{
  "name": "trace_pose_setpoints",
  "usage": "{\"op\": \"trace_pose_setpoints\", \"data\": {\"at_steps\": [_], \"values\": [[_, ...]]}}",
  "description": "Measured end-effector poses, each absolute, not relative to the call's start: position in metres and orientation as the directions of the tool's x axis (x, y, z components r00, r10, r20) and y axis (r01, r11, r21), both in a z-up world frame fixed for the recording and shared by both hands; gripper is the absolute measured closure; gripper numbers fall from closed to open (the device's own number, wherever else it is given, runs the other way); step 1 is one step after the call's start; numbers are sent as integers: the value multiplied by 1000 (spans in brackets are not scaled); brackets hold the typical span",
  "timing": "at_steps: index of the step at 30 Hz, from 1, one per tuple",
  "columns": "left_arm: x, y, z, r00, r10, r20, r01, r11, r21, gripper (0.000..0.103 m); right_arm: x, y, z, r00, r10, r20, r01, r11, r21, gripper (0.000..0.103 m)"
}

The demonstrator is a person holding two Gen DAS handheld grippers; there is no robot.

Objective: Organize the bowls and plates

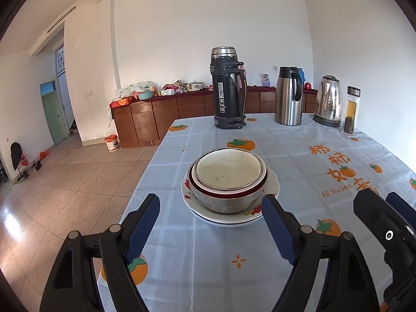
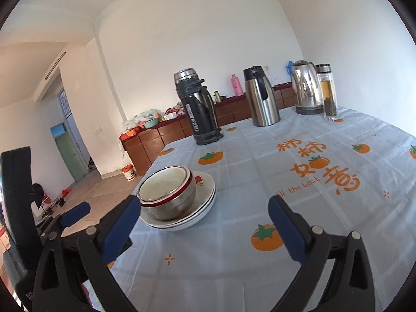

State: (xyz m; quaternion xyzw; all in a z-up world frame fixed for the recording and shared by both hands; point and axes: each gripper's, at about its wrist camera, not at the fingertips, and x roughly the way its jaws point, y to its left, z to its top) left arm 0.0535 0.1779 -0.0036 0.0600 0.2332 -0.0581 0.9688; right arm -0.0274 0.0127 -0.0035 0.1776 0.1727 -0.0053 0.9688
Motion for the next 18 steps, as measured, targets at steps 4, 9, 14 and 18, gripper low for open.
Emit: {"op": "trace_pose_setpoints", "data": {"at_steps": [4,9,14,18], "values": [[46,178,-1,887,-94,-452,149,985,87,21,-37,16,0,946,37,-322,74,942,326,3],[36,178,2,895,-100,-435,155,984,92,21,-50,23,8,956,21,-292,72,951,302,1],[30,179,5,899,-101,-427,151,985,85,20,-56,25,11,959,26,-283,64,950,305,1],[33,181,4,887,-101,-451,143,988,60,20,-57,23,10,958,23,-284,67,950,304,1]]}}
